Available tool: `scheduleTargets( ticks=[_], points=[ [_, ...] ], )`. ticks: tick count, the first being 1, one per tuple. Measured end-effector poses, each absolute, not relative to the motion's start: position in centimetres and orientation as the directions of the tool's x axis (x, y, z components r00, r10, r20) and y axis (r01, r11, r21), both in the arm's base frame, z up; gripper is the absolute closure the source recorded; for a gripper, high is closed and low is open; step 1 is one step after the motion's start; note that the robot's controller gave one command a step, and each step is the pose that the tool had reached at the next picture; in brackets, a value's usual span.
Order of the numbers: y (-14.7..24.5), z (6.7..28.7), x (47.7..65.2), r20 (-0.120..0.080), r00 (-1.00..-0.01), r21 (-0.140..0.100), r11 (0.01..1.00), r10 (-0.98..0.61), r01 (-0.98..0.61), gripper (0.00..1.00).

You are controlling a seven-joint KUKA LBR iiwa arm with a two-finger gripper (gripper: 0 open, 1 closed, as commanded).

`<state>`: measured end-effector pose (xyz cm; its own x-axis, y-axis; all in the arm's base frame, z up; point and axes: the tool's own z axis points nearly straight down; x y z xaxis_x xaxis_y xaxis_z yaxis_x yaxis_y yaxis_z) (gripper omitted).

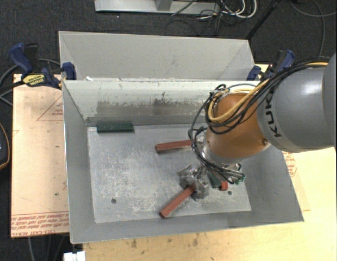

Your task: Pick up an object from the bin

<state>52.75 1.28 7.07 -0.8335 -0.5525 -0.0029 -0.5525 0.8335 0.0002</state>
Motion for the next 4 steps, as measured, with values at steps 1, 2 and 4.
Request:
scheduleTargets(
  ticks=[1, 2, 4],
  points=[
    [-5.0, 7.3, 52.4, -0.001, -0.481, -0.002, 0.481, -0.877, -0.877, 1.00],
    [-5.9, 7.1, 55.8, -0.003, 0.056, -0.004, -0.056, -0.998, -0.998, 1.00],
    [-5.9, 7.2, 55.8, -0.003, 0.056, -0.002, -0.056, -0.998, -0.998, 1.00]
  ],
)
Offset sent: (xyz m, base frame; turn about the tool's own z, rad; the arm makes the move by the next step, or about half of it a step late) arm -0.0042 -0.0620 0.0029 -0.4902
